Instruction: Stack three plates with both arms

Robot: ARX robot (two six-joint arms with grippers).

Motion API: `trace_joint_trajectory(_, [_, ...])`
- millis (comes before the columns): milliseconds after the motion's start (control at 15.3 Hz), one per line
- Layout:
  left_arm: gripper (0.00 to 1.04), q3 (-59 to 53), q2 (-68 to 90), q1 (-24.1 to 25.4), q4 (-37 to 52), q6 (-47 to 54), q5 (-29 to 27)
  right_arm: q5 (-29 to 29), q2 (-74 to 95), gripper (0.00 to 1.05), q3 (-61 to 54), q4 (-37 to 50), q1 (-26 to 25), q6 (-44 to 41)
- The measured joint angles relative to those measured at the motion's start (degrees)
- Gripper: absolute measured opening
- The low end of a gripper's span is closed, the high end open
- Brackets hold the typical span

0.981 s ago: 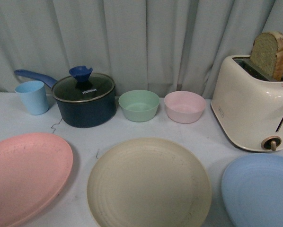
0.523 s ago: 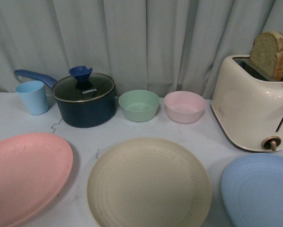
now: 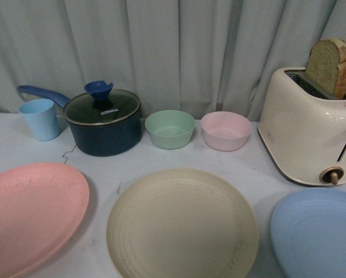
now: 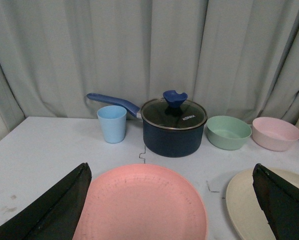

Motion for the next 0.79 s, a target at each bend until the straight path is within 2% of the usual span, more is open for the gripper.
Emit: trace_joint_trajectory(785, [0.98,0.0,0.0,0.0,0.0,0.0,0.0,0.0,0.0,0.98,0.0,0.0,0.0,0.0])
